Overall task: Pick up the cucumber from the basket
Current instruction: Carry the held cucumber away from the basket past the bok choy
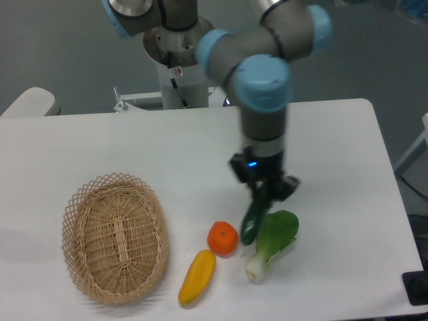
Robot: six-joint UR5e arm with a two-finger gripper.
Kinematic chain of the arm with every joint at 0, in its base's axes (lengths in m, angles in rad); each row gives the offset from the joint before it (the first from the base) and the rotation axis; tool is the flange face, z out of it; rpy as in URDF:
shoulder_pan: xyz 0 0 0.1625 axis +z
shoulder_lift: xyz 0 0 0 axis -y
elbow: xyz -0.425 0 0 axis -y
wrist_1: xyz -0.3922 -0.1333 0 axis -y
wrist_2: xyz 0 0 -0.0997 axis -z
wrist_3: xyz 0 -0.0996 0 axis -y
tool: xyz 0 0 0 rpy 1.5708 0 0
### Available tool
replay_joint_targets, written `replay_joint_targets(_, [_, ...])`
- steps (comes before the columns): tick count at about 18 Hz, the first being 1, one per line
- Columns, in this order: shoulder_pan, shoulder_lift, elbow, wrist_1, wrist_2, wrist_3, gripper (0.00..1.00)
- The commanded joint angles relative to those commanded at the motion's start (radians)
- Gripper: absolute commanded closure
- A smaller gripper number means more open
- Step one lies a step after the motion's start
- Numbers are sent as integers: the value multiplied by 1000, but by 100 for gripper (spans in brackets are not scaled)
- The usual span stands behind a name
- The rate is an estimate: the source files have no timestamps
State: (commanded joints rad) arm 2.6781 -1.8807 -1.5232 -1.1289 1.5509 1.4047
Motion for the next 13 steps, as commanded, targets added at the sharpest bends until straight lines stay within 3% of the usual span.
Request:
replay_joint_targets(5, [85,-9,8,-28,-9,184,81])
replay_joint_targets(13, [94,-23,18,-26,-18,191,81])
